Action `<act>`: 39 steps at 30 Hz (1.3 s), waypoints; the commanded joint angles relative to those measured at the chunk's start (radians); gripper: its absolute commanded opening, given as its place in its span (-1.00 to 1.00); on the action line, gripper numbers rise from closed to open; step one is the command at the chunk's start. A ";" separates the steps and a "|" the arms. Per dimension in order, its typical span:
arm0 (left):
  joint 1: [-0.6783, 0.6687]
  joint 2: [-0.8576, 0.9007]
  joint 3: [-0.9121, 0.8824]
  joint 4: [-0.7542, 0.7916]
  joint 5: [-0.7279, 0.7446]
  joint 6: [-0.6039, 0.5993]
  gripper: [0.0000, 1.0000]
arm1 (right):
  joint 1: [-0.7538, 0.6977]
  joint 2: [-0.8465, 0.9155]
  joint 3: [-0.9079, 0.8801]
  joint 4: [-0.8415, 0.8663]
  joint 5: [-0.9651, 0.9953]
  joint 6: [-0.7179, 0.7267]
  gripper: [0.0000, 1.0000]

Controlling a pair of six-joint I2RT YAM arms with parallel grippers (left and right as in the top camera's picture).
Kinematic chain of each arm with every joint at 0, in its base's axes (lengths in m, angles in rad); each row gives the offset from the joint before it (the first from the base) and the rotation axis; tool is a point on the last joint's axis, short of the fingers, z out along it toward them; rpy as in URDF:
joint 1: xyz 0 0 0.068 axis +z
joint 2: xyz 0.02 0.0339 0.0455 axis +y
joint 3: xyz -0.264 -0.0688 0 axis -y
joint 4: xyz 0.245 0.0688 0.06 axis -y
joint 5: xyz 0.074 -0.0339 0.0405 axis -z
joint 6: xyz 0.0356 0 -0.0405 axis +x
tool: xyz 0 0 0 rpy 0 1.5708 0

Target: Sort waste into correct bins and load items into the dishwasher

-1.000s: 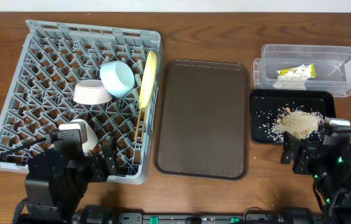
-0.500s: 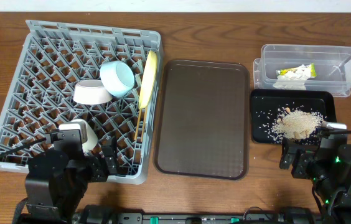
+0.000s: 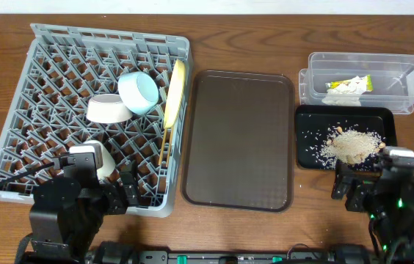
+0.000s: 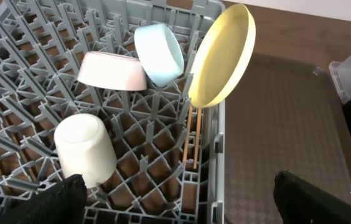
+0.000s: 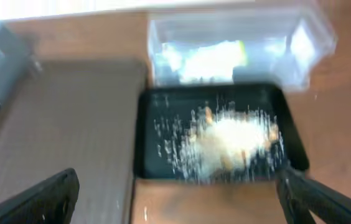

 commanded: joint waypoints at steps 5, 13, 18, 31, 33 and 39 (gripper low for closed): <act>-0.002 -0.003 -0.006 0.002 -0.009 0.010 0.92 | 0.051 -0.294 -0.309 0.360 -0.017 -0.013 0.99; -0.002 -0.003 -0.006 0.002 -0.009 0.010 0.92 | 0.055 -0.440 -0.646 0.820 -0.030 -0.013 0.99; -0.002 -0.003 -0.006 0.002 -0.009 0.010 0.92 | 0.056 -0.444 -0.792 1.075 -0.037 -0.013 0.98; -0.002 -0.003 -0.006 0.002 -0.009 0.010 0.93 | 0.055 -0.442 -0.825 0.870 -0.142 -0.143 0.99; -0.002 -0.003 -0.006 0.002 -0.009 0.010 0.93 | 0.055 -0.442 -0.825 0.870 -0.141 -0.144 0.99; -0.002 -0.003 -0.006 0.002 -0.009 0.010 0.93 | 0.055 -0.442 -0.825 0.870 -0.141 -0.143 0.98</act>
